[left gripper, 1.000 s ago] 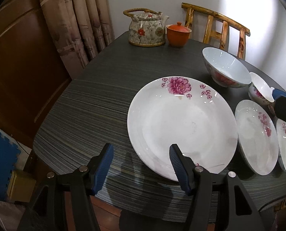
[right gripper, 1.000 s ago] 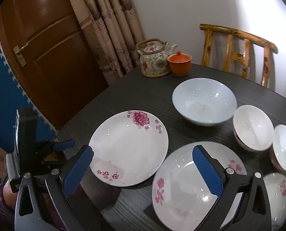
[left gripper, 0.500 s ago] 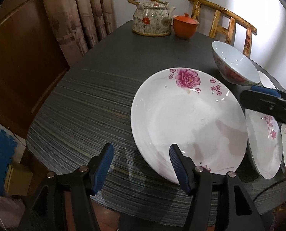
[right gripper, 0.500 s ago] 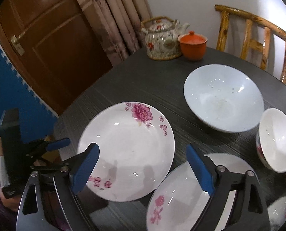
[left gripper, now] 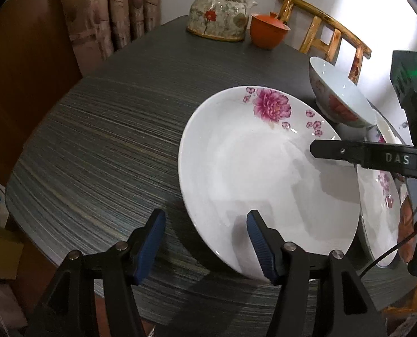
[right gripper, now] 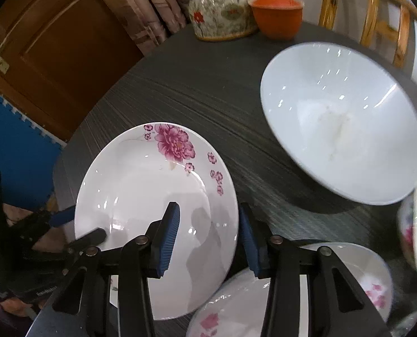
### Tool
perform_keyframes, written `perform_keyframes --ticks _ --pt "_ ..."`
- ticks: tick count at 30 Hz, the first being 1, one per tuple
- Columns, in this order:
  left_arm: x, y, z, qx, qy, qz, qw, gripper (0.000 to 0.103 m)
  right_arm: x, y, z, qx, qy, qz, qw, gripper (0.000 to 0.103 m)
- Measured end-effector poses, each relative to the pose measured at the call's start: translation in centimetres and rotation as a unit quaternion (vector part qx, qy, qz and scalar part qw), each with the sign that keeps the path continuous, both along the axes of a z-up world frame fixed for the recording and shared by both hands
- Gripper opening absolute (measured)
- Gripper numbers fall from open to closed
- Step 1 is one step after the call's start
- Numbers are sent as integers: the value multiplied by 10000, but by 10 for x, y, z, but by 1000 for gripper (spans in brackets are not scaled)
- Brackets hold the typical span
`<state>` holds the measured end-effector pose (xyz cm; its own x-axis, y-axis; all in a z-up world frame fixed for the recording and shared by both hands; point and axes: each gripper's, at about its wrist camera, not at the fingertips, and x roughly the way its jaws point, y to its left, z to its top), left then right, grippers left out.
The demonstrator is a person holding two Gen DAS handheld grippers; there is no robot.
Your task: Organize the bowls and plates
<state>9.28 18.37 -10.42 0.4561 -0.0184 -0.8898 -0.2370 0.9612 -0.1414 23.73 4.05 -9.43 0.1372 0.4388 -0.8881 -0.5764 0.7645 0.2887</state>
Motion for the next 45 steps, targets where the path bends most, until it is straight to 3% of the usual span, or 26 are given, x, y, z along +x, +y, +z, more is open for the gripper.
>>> perform_keyframes --ticks 1,3,4,6,17,33,35,37,38,42,45 --pt "1 -1 0 31 -15 -43 10000 58 2 1 -2 -14 65 -24 10000 36" --pt "2 -5 2 63 -80 -117 9999 32 3 3 -6 -112 99 -49 9999 29" --pt "3 -4 3 38 -102 -93 9999 29 3 3 -6 -150 74 -52 9998 27" --pt "3 -1 2 -24 -121 -31 9999 27 4 3 -7 -167 77 -78 9998 15" --pt "5 26 5 -127 -126 365 9992 20 8 6 -6 48 96 -303 9995 14" --pt "3 33 10 448 -166 610 9970 19 17 25 -8 294 126 -471 9984 15" --pt "3 33 13 558 -142 652 9962 26 14 22 -1 337 -1 -514 9981 17" --pt "2 32 15 832 -52 780 9935 39 9 17 6 459 -56 -572 9973 25" --pt "1 30 16 917 -46 794 9926 41 5 11 10 556 -89 -609 9966 29" --pt "-4 24 31 1519 -164 902 9841 42 -15 -23 33 1002 -226 -883 9908 34" --pt "-14 17 49 1919 -497 931 9757 42 -36 -68 49 1359 -274 -1144 9837 35"
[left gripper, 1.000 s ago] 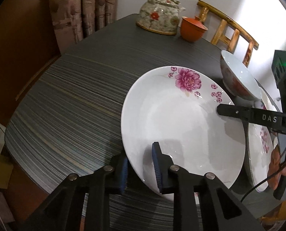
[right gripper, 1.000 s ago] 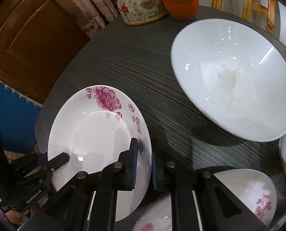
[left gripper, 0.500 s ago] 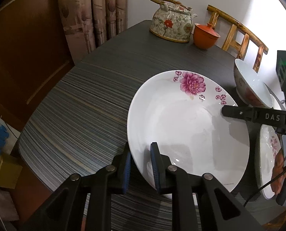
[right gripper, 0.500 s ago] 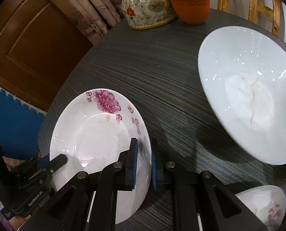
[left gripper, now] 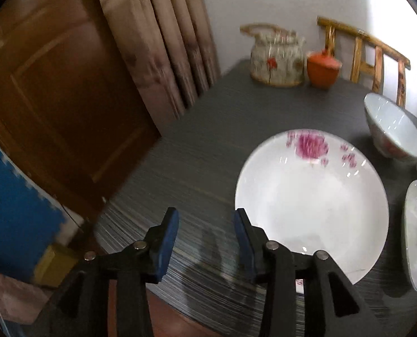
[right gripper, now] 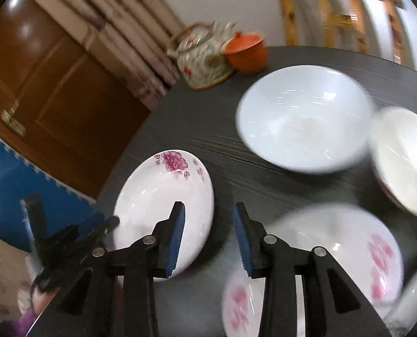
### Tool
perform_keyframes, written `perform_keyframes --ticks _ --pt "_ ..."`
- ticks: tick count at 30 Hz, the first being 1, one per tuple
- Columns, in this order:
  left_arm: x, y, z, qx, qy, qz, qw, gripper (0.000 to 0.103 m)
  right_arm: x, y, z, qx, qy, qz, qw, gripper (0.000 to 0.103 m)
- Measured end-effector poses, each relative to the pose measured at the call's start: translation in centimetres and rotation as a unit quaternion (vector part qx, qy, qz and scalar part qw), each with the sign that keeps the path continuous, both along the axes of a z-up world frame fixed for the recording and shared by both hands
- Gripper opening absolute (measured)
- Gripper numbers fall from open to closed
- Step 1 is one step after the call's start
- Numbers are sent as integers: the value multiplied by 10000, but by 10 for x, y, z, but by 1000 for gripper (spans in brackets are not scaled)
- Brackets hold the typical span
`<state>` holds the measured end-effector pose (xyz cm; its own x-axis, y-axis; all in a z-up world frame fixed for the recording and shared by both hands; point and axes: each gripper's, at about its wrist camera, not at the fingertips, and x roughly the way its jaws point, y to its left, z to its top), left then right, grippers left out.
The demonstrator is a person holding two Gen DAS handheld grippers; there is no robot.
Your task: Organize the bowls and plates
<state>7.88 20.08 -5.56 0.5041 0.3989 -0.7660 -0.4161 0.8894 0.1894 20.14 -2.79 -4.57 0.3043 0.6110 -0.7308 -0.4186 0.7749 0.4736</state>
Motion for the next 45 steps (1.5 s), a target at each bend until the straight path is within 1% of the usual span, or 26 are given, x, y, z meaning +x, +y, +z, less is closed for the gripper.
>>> perform_keyframes --ticks 2,3,4,5,6,7,8,9,10,12,13,14,16,17,19,22,24,27,30,34,36,38,41,43,45 --pt "-7 -9 12 90 -191 -111 9997 42 -12 -37 8 71 -39 -248 9997 35" --pt "-11 -17 18 16 -281 -261 9993 42 -16 -52 11 45 -35 -336 9994 35" --pt "-12 -23 22 -129 -325 -413 9985 42 -20 -73 13 16 8 -397 9992 35" --pt "-14 -30 24 -394 -366 -635 9965 42 -22 -86 14 -48 5 -446 9990 35" --pt "-15 -38 26 -724 -379 -884 9927 42 -26 -98 16 -141 -20 -521 9985 35" --pt "-15 -48 26 -1102 -336 -1172 9864 42 -26 -112 17 -209 -1 -588 9981 35" --pt "-15 -61 25 -1413 -242 -1426 9793 42 -26 -121 17 -177 67 -578 9981 35" --pt "-14 -71 24 -1595 -147 -1569 9745 42 -25 -133 17 -135 112 -602 9980 35" --pt "-13 -85 19 -1917 42 -1755 9656 42 -25 -140 15 -126 114 -615 9980 35" --pt "-12 -103 13 -2291 240 -1945 9535 42 -22 -147 14 -75 149 -480 9987 35" --pt "-10 -114 7 -2500 379 -2002 9466 42 -20 -149 12 -173 112 -406 9990 35" --pt "-11 -121 2 -2593 482 -2005 9435 42 -19 -151 10 -217 92 -327 9992 35" --pt "-6 -134 -7 -2681 631 -2013 9400 42 -12 -149 7 -290 50 -98 9995 35" --pt "-5 -136 -10 -2690 682 -1985 9400 42 -10 -147 5 -386 14 -24 9993 35" --pt "-2 -142 -15 -2741 722 -1919 9396 42 -6 -145 1 -539 -35 192 9984 35" --pt "2 -146 -21 -2843 728 -1830 9383 42 5 -143 -9 -834 -31 308 9960 35" --pt "-2 -145 -24 -2931 734 -1778 9365 42 9 -145 -14 -852 10 378 9956 35" --pt "4 -147 -30 -3050 784 -1738 9331 42 16 -144 -22 -893 104 475 9948 35" --pt "11 -153 -35 -2945 848 -1714 9363 42 21 -142 -29 -914 189 554 9941 35" --pt "13 -155 -42 -3075 826 -1686 9328 42 25 -138 -35 -916 293 663 9932 35" --pt "16 -158 -45 -3070 832 -1689 9329 42 27 -137 -38 -859 359 691 9933 34" --pt "19 -160 -49 -3059 859 -1694 9329 42 29 -137 -42 -879 415 696 9928 31" --pt "21 -161 -53 -3144 865 -1744 9291 42 30 -138 -46 -843 487 692 9928 25" --pt "24 -163 -54 -3161 839 -1832 9271 42 31 -137 -47 -833 512 694 9928 24" --pt "26 -165 -54 -3122 851 -1908 9268 42 31 -136 -49 -811 539 710 9927 24"
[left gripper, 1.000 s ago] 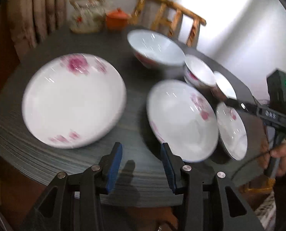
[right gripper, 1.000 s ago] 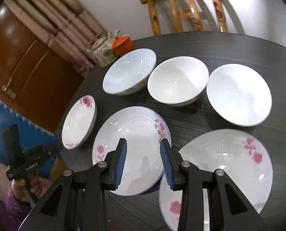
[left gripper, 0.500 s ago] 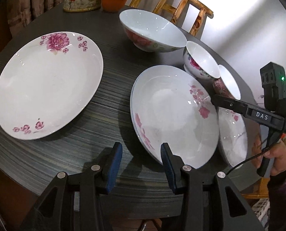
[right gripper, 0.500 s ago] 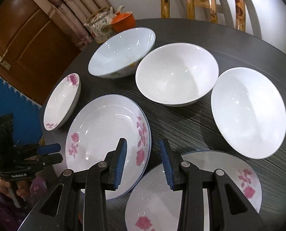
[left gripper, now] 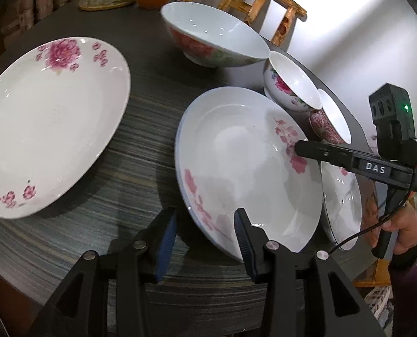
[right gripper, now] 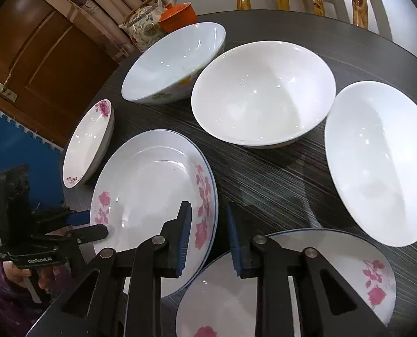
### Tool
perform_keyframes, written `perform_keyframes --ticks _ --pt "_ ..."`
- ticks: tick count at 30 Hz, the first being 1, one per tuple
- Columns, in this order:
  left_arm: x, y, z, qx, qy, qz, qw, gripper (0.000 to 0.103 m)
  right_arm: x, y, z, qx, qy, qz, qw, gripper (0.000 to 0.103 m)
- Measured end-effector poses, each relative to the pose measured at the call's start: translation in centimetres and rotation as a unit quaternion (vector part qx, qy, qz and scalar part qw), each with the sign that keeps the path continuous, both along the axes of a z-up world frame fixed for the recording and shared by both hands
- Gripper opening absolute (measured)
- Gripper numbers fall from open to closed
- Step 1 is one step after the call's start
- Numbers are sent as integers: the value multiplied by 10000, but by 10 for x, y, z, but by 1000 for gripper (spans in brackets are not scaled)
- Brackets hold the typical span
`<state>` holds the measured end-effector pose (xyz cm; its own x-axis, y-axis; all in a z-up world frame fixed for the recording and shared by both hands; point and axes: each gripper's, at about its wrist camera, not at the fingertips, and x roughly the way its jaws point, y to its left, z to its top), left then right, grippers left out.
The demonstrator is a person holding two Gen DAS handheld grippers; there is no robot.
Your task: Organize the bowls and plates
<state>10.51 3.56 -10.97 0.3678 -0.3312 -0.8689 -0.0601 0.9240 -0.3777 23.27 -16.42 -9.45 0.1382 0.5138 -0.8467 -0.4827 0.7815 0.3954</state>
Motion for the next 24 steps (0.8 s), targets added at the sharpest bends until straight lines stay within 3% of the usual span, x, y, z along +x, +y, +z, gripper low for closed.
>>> perform_keyframes --ticks 1,4,15,24 --pt "1 -2 0 23 -10 -37 10000 42 0 1 -1 -4 16 18 10000 23" --pt "4 -7 0 224 -35 -137 9996 19 -1 6 -5 -130 35 42 9999 15" --pt "-3 7 1 124 -42 65 9999 17 -4 7 -8 -163 119 -244 9995 10" --pt "-13 19 21 331 -270 160 9990 17 -14 11 -3 127 271 -416 9987 10"
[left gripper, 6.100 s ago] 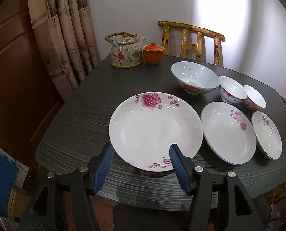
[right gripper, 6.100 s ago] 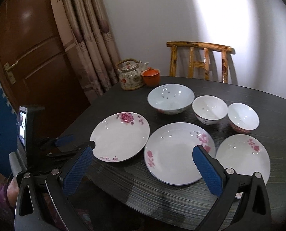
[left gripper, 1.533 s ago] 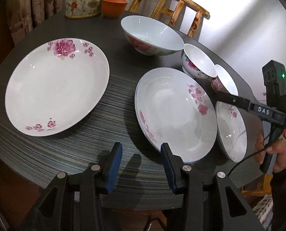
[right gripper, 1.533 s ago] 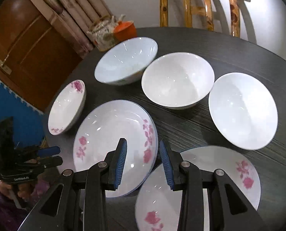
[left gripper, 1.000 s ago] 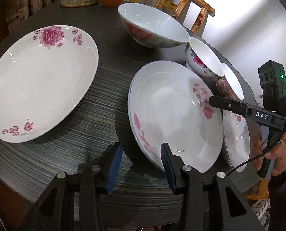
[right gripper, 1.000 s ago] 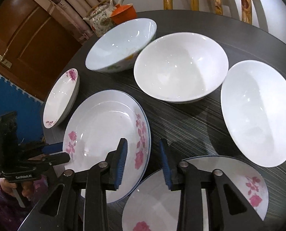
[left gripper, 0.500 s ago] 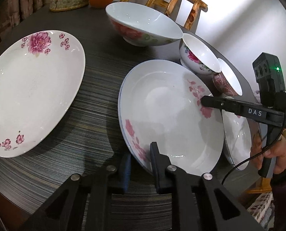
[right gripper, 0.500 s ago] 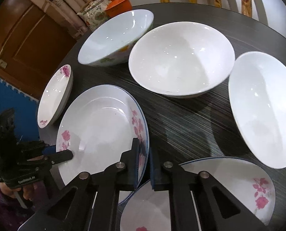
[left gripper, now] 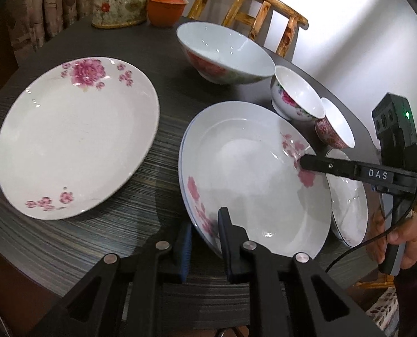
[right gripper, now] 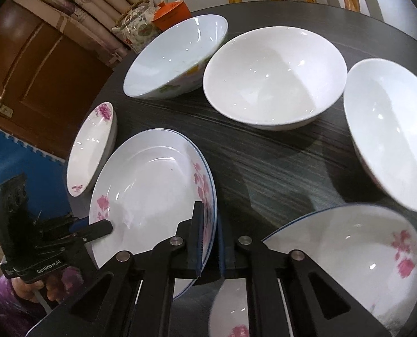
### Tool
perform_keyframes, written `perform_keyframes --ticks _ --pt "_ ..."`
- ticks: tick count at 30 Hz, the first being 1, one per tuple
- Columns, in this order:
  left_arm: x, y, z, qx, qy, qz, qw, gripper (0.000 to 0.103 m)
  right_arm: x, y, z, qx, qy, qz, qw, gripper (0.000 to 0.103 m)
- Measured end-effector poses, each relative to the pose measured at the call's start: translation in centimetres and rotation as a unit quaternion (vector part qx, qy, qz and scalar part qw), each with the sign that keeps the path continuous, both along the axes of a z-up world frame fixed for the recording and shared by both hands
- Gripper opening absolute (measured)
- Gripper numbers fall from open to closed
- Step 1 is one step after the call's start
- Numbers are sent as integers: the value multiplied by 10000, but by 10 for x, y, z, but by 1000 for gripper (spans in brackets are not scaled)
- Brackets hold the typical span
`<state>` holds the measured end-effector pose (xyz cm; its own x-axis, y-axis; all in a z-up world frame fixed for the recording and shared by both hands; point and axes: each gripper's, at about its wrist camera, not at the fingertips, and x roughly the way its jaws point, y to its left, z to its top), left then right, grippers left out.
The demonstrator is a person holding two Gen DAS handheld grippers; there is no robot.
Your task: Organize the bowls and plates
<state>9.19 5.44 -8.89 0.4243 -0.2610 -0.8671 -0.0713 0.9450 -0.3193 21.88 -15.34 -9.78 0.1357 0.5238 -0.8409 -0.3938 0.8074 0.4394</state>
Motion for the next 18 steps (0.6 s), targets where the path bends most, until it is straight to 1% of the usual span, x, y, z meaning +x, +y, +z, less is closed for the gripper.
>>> perform_keyframes --ticks 6,13,18 --pt "-5 23 16 76 -134 186 9997 17 -11 2 6 374 119 -156 9991 10" --pt "-9 56 36 186 -340 433 9983 17 -13 30 16 714 145 -134 9973 10" --pt "-11 79 35 288 -300 598 9973 17 -12 51 22 822 138 -98 9965 10"
